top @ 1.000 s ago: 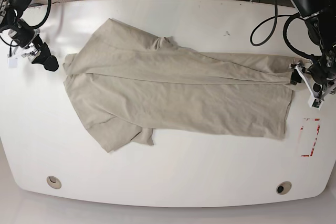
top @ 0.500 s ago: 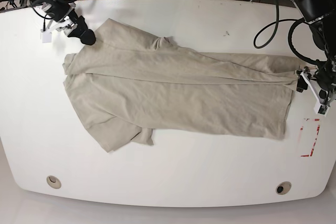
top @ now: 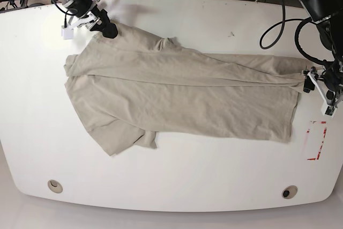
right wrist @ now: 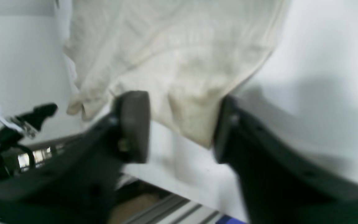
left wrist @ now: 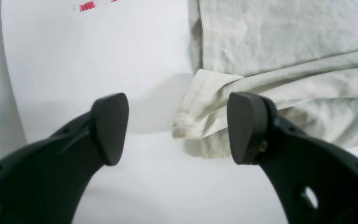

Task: Fold the T-shirt properly
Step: 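Move both grippers to the folded edge and pinch it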

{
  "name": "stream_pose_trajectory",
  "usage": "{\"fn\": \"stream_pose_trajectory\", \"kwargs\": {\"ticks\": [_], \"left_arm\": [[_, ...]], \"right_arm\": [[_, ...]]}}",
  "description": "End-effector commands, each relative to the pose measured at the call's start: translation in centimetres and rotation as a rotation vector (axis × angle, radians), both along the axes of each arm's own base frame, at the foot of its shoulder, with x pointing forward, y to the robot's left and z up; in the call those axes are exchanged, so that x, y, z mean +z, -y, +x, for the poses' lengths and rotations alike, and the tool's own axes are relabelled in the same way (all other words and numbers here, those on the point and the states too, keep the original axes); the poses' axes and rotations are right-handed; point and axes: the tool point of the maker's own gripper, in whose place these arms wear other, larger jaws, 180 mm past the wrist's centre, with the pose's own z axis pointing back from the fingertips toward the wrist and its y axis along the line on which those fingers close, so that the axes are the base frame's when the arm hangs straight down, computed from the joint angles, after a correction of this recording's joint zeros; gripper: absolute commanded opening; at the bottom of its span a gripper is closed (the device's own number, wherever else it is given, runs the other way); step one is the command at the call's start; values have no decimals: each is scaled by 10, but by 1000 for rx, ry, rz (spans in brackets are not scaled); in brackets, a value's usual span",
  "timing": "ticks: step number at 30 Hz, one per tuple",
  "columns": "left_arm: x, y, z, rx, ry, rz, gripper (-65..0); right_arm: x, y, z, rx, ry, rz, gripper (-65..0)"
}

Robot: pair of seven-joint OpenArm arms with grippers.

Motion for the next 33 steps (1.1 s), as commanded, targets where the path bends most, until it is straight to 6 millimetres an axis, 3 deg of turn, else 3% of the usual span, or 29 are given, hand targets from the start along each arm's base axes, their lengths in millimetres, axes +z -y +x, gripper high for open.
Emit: {"fn": "stream_pose_trajectory", "kwargs": {"ticks": [1,3,4,11,14,19,21,28,33], "left_arm": [[19,-9,9,0,53,26,-199],[19,-9,9,1,51,26,-199],[18,-9,8,1,49,26,-199],[15,-9,3,-28,74,30,-199],[10,-8,-2,-37,85,22,-199],[8,-9,-4,-36,82,23,-199],[10,-16,-5,-35,71,53,-199],[12,-22,-8,-23,52,124,-199],[12,-23,-8,-22,49,134,-199]], "right_arm": [[7,-10,7,46,35,1,-503],[9,-12,12,53,46,3,-637],[11,-13,14,57,52,1,-650],[61,-15,27,108,198,-78,-650],[73,-10,30,120,239,-70,-650],[88,5,50,137,304,-86,-650],[98,12,67,146,345,-106,-650],[102,37,105,174,362,-123,-650],[102,42,127,206,358,-115,-650]]}}
